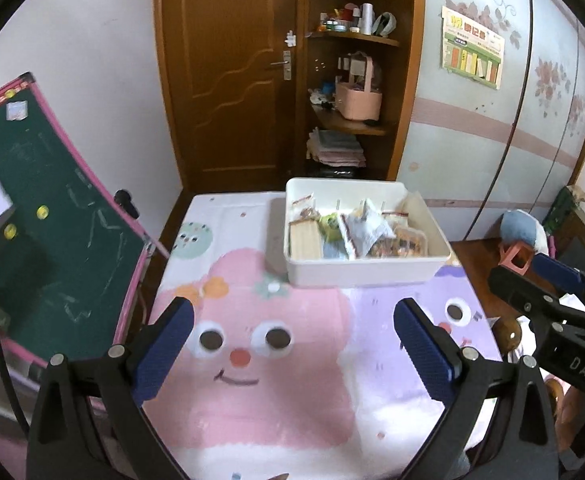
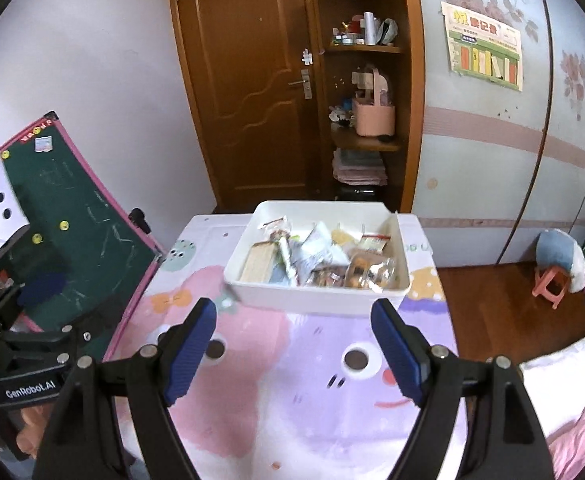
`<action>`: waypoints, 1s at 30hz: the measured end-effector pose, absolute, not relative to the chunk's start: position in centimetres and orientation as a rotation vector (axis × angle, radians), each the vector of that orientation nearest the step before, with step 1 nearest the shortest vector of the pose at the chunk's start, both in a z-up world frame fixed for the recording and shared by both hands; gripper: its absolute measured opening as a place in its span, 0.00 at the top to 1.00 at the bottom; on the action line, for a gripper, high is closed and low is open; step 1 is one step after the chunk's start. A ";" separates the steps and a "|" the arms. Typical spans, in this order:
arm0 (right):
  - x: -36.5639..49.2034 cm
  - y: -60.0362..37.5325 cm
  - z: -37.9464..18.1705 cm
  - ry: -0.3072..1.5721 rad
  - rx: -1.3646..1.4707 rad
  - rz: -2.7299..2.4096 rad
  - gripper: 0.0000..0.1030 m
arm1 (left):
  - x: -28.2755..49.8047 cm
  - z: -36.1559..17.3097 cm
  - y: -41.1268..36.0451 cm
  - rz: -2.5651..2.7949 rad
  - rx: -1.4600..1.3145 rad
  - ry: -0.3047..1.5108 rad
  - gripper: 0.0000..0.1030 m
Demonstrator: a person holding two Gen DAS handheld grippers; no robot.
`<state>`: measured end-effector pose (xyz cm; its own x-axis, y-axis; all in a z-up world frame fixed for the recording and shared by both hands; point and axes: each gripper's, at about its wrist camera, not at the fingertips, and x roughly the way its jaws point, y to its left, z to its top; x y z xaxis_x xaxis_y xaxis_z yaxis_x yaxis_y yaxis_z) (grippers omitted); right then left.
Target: Organize snacks
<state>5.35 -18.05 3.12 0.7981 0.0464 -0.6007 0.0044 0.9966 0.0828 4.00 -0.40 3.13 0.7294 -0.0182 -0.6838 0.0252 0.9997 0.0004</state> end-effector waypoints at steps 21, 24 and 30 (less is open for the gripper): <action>-0.5 -15.1 -2.0 0.678 0.037 0.010 0.21 | -1.7 -1.0 0.7 0.070 0.000 0.788 0.01; -0.5 -15.1 -2.1 0.681 0.037 0.015 0.21 | -1.4 -1.4 1.0 0.068 -0.018 0.807 0.01; -0.3 -14.9 -2.6 0.699 0.044 0.024 0.21 | -1.0 -2.2 0.8 0.054 -0.025 0.839 0.01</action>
